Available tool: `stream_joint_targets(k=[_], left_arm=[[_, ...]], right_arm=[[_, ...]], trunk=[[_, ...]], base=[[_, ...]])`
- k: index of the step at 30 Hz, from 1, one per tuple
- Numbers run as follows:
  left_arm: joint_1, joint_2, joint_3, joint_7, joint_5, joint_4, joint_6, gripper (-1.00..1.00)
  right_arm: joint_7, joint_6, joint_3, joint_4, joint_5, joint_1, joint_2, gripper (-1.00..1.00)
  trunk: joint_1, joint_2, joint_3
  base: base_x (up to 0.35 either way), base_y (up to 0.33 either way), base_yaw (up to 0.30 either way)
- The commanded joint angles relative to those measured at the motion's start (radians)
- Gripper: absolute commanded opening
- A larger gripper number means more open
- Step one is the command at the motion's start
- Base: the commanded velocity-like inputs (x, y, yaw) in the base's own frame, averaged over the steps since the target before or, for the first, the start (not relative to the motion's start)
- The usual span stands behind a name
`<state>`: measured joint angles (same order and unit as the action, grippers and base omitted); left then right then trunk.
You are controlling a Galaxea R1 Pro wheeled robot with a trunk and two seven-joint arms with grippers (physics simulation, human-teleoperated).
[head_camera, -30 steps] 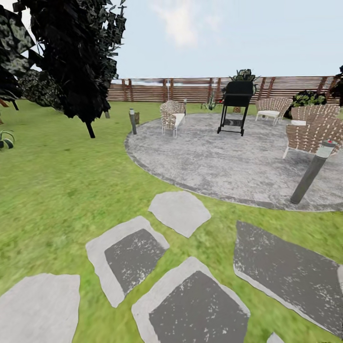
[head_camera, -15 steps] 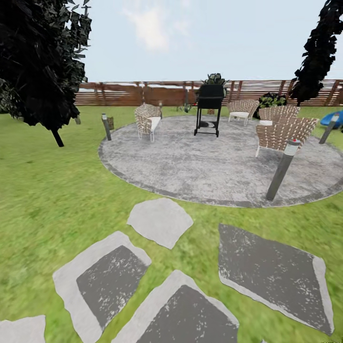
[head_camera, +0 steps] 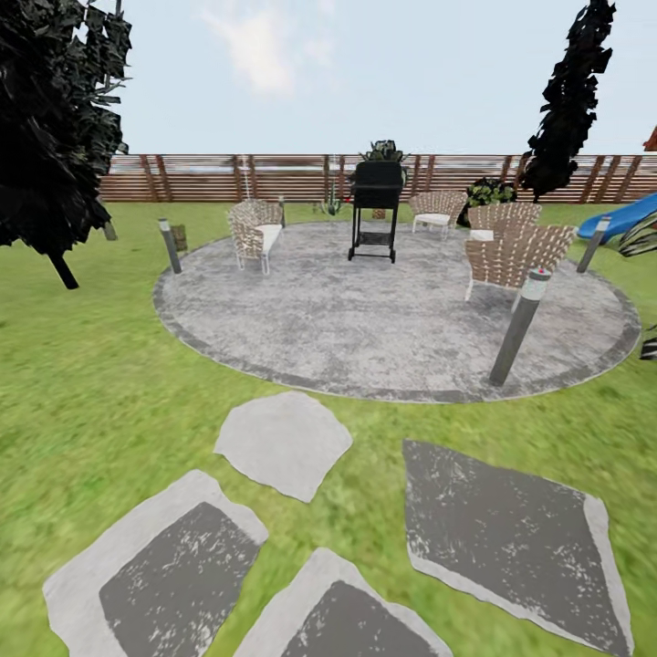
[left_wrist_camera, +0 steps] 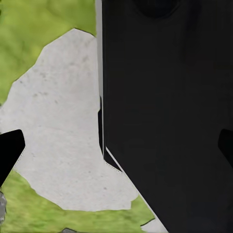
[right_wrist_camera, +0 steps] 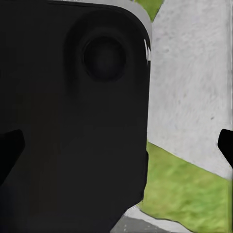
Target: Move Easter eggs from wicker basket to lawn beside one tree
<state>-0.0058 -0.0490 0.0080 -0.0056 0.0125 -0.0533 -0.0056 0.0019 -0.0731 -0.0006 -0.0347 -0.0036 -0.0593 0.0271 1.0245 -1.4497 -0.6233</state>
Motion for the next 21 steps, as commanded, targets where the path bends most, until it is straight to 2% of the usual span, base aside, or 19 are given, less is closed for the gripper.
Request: stream_joint_targets(k=[1, 21], left_arm=[[0.0, 0.0, 0.001, -0.001, 0.001, 0.0, -0.001, 1.0], [0.0, 0.0, 0.0, -0.001, 0.001, 0.0, -0.001, 1.0]], right_arm=[[0.0, -0.004, 0.0, 0.002, 0.0, -0.001, 0.001, 1.0], [0.0, -0.004, 0.004, 0.004, 0.005, -0.001, 0.0, 1.0]], trunk=[[0.001, 0.0, -0.001], [0.001, 0.0, -0.001]], base=[[0.322, 0.0, -0.003], [0.322, 0.0, 0.0]])
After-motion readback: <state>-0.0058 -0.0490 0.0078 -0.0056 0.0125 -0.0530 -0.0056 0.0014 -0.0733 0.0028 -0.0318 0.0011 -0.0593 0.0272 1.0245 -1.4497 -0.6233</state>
